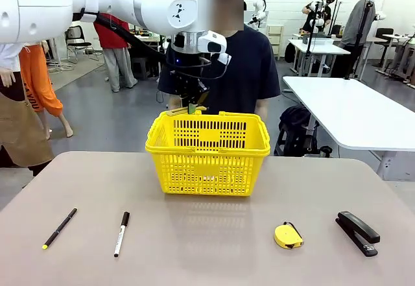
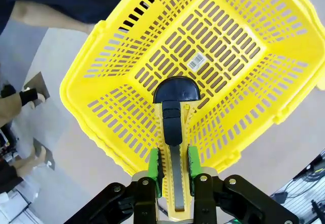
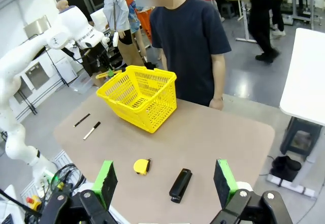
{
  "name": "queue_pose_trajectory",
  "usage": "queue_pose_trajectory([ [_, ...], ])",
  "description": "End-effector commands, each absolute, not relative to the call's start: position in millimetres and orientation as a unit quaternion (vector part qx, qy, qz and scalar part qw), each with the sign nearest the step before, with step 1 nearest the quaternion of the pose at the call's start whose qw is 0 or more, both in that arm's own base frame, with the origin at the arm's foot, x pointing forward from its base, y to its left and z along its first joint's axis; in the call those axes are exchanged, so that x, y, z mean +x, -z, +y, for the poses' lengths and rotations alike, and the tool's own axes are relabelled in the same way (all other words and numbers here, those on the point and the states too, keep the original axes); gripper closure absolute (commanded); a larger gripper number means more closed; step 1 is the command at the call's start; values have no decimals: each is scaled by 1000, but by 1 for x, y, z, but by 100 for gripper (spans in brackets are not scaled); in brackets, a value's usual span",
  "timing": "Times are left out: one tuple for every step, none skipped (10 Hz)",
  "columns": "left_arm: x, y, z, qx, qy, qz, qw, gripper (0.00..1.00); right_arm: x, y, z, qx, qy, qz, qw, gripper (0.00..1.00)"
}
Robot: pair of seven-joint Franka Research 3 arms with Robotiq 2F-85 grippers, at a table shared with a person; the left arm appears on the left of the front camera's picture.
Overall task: Place the items the person wants into the basket.
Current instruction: Pick up the item the person points to and place it in the Market Basket.
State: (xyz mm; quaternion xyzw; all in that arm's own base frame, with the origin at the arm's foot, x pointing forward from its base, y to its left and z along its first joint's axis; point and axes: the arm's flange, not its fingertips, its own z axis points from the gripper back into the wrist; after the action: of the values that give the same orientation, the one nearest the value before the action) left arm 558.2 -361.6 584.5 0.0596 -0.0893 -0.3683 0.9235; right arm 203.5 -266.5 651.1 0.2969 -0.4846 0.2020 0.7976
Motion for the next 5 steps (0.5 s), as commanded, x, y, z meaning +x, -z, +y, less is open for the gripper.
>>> queue_pose_trajectory([
  [563,-578,-357,63,385,-82,917,100,204,-652,-266,299,-208,-491,791,0],
  [563,-578,-357,63,385,-82,917,100,204,-652,-266,299,-208,-491,791,0],
  [563,-578,-357,63,385,-82,917,100,204,-652,-266,299,-208,-491,791,0],
  [558,-582,-362,60,371,-87,922,74,204,-652,-266,299,-208,-491,791,0],
  [546,-566,-359,49,397,-91,912,74,204,-652,-266,299,-208,-491,791,0],
])
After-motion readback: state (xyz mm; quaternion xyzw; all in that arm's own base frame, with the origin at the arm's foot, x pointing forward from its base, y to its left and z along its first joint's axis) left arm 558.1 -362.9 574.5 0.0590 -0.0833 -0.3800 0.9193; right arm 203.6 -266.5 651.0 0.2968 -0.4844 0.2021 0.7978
